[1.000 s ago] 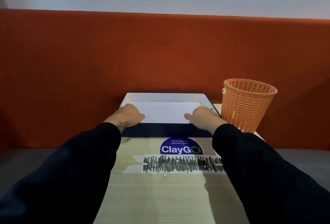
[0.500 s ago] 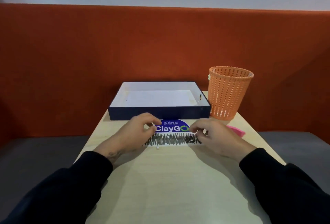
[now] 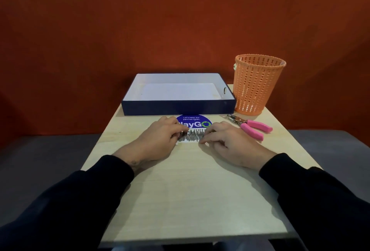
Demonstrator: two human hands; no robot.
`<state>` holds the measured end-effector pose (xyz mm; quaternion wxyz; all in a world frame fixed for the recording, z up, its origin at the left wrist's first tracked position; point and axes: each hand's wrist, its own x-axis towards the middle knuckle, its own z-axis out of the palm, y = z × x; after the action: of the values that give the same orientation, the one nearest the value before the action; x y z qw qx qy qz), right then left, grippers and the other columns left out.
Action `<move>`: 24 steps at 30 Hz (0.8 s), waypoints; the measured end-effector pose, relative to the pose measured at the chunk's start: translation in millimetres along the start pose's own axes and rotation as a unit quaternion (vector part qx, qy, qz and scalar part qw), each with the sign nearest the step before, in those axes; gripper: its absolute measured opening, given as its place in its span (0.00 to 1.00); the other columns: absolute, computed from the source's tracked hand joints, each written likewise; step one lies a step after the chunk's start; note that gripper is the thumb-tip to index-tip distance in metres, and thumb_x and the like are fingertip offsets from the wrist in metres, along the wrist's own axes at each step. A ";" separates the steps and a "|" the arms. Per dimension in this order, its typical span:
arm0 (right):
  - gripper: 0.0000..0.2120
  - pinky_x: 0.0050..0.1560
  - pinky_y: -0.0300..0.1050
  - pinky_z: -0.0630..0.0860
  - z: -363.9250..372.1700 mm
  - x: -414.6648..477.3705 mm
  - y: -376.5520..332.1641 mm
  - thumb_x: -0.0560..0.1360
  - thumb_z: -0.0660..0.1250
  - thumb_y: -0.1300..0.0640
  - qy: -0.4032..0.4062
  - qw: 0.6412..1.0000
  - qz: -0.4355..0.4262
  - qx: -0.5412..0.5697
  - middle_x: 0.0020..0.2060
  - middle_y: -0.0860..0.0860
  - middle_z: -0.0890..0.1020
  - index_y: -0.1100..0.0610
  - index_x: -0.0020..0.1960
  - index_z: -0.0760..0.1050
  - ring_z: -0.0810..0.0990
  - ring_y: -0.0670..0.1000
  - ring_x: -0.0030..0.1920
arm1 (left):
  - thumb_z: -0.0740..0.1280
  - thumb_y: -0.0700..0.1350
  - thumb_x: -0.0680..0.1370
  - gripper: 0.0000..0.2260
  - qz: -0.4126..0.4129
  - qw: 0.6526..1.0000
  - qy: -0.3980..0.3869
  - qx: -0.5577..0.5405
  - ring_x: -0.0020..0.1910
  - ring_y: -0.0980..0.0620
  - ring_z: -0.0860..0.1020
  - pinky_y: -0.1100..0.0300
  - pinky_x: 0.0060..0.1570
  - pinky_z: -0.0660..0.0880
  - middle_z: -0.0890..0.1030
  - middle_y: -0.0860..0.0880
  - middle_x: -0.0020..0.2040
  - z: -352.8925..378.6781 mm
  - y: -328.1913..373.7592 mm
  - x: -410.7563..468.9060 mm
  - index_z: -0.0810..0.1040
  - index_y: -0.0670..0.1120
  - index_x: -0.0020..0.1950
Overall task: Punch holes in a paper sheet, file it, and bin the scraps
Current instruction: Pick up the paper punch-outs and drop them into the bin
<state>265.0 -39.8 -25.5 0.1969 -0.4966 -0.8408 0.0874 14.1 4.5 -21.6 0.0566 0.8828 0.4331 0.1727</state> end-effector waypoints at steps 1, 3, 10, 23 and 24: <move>0.22 0.64 0.47 0.72 0.9 1.0 0.9 0.76 0.55 0.55 -0.001 1.000 0.001 0.018 0.57 0.42 0.81 0.47 0.58 0.85 0.75 0.46 0.61 | 0.59 0.46 0.84 0.16 0.001 1.000 -0.002 -0.001 0.62 0.53 0.68 0.53 0.59 0.72 0.75 0.54 0.61 0.4 0.8 0.3 0.76 0.55 0.70; 0.20 0.64 0.47 0.73 2.0 2.5 4.9 0.77 0.58 0.61 0.020 0.998 0.012 0.060 0.57 0.42 0.81 0.49 0.58 0.85 0.76 0.45 0.61 | 0.60 0.46 0.83 0.15 -0.002 1.000 -0.011 -0.011 0.61 0.53 0.68 0.53 0.60 0.72 0.74 0.55 0.59 0.3 3.7 -0.9 0.78 0.55 0.69; 0.16 0.61 0.45 0.75 0.8 3.5 11.2 0.78 0.62 0.66 0.069 0.993 0.041 0.086 0.54 0.43 0.82 0.51 0.55 0.84 0.79 0.44 0.57 | 0.63 0.42 0.83 0.12 -0.028 0.984 0.005 -0.175 0.59 0.57 0.72 0.63 0.54 0.74 0.75 0.55 0.56 -4.3 1.0 -2.8 0.82 0.53 0.60; 0.18 0.60 0.45 0.75 -0.9 2.7 12.7 0.75 0.61 0.68 0.062 0.996 0.038 0.043 0.50 0.41 0.82 0.50 0.48 0.86 0.79 0.44 0.55 | 0.74 0.50 0.76 0.12 -0.058 0.987 -0.009 -0.148 0.60 0.57 0.73 0.62 0.54 0.77 0.78 0.55 0.54 -6.8 -10.5 -4.3 0.80 0.55 0.58; 0.19 0.60 0.44 0.75 -0.7 2.5 9.8 0.76 0.61 0.68 0.048 0.997 0.033 0.047 0.51 0.41 0.81 0.50 0.49 0.86 0.78 0.44 0.56 | 0.74 0.51 0.75 0.12 -0.061 0.988 -0.007 -0.144 0.59 0.57 0.73 0.60 0.54 0.77 0.78 0.56 0.54 -6.3 -9.7 -4.1 0.80 0.55 0.58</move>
<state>272.1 -32.9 -27.6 0.2569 -0.5182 -0.8083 0.1098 2.4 7.0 -19.2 0.1968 0.8385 0.4562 0.2237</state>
